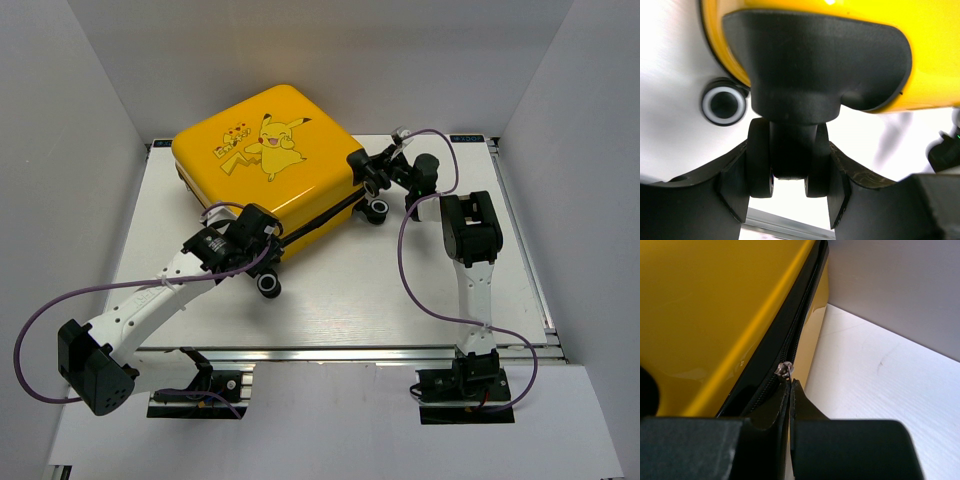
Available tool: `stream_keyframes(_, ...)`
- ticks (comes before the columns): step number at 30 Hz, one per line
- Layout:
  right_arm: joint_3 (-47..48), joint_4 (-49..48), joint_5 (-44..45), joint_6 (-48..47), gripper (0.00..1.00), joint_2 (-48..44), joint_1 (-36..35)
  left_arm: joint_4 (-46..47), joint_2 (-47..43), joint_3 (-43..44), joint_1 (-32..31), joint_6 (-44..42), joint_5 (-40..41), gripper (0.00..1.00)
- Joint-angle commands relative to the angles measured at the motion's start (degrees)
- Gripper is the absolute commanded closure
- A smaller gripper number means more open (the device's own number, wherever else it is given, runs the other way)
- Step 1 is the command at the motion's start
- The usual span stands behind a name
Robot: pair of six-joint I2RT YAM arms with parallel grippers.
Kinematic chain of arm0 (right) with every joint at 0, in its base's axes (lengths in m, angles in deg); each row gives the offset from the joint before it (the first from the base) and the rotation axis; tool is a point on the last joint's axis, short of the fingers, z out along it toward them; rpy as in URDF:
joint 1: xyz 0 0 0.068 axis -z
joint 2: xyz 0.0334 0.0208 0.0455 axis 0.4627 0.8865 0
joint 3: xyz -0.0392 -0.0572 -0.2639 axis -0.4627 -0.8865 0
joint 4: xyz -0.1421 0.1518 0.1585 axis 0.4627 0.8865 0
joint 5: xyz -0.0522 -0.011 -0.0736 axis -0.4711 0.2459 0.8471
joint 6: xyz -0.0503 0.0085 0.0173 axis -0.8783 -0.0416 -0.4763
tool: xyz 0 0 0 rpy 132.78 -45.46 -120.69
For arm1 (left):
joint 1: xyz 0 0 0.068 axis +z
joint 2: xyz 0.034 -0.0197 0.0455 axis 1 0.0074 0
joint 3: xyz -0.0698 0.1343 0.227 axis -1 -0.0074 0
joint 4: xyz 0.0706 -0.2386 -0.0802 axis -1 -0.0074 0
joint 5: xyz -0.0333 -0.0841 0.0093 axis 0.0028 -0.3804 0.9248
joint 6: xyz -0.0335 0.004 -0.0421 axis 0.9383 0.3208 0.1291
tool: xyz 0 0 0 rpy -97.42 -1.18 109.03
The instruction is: Pack the luggage
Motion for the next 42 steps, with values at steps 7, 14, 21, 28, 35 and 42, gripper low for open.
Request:
stream_keyframes(7, -27.42, -10.39, 15.91, -16.93, 1.0, -24.76, -3.11, -16.57, 7.43, 22.31, 0.75, -30.97, 5.54, 0.02)
stream_keyframes(14, -42.44, -7.67, 17.75, -21.95, 1.0, -36.63, -10.41, 3.02, 20.1, 33.93, 0.22, -55.26, -22.8, 0.02)
stream_keyframes(21, -46.41, -5.55, 23.55, -18.45, 1.0, -42.87, -15.77, 3.58, 31.0, 40.09, -4.43, -59.84, -31.48, 0.02)
stream_keyframes(28, -53.27, -9.07, 26.1, -5.88, 1.0, -44.99, -16.84, 8.58, 31.35, 36.05, -7.86, -58.0, -27.98, 0.02)
stream_keyframes(35, -53.89, -5.64, 24.36, -4.82, 1.0, -45.95, -13.93, 1.32, 35.56, 40.43, -11.02, -54.58, -13.13, 0.02)
stream_keyframes(42, -55.47, -4.94, 22.42, -5.08, 1.0, -48.41, -12.88, -4.16, 41.36, 44.92, -13.49, -49.57, -1.61, 0.02)
